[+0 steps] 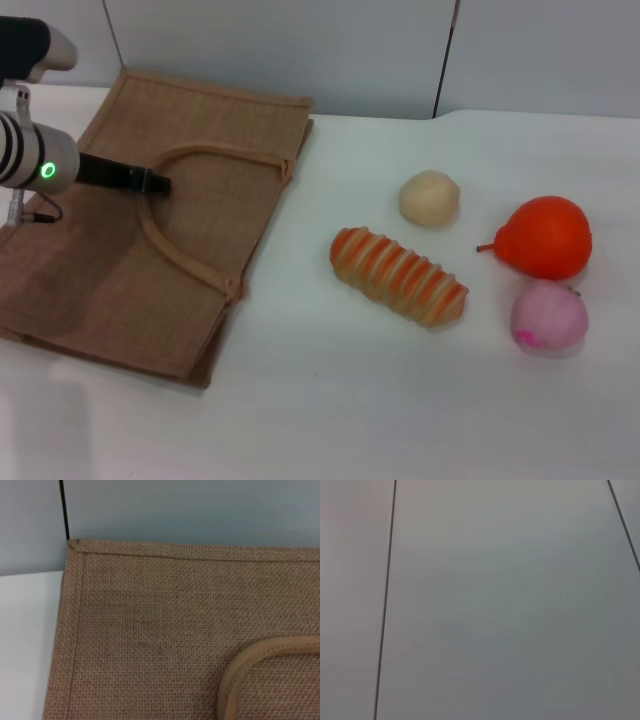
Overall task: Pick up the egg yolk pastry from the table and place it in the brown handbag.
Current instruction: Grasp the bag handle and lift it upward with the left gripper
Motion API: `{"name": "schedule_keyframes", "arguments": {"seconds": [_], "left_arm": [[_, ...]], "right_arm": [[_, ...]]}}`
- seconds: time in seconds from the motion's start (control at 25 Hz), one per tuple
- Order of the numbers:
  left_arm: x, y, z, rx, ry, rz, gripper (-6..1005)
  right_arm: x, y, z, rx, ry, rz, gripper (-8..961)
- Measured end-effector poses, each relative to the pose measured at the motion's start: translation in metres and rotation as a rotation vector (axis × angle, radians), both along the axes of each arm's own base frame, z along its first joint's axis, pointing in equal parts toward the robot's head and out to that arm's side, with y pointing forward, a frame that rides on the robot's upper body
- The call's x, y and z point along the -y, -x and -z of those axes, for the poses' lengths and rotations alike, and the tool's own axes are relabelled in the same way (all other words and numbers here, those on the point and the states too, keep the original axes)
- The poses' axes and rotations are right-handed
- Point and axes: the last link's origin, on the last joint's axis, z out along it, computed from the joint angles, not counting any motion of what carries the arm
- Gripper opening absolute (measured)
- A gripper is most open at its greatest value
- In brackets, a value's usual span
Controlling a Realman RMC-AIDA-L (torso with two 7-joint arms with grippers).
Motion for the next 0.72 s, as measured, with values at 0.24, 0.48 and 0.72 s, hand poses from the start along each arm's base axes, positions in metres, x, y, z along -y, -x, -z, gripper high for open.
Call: {"name": "schedule_keyframes", "arguments": {"seconds": [0.24, 0.48, 0.72], "left_arm": [[-0.0026, -0.0007, 0.0045, -0.029, 0.004, 0.004, 568], [-0.0031, -0.0010, 0.0065, -0.035, 0.007, 0.004, 543], [-0.0019, -0.0014, 0.0078, -0.027, 0.017, -0.003, 517]], "right_arm": [[-0.0005, 0.0010, 0.0006, -0.001, 0.001, -0.002, 881], [-0.0008, 0.0013, 0.0006, -0.001, 0.001, -0.003, 881], [-0.0008, 0.0013, 0.0006, -0.001, 0.001, -0.003, 881]]}}
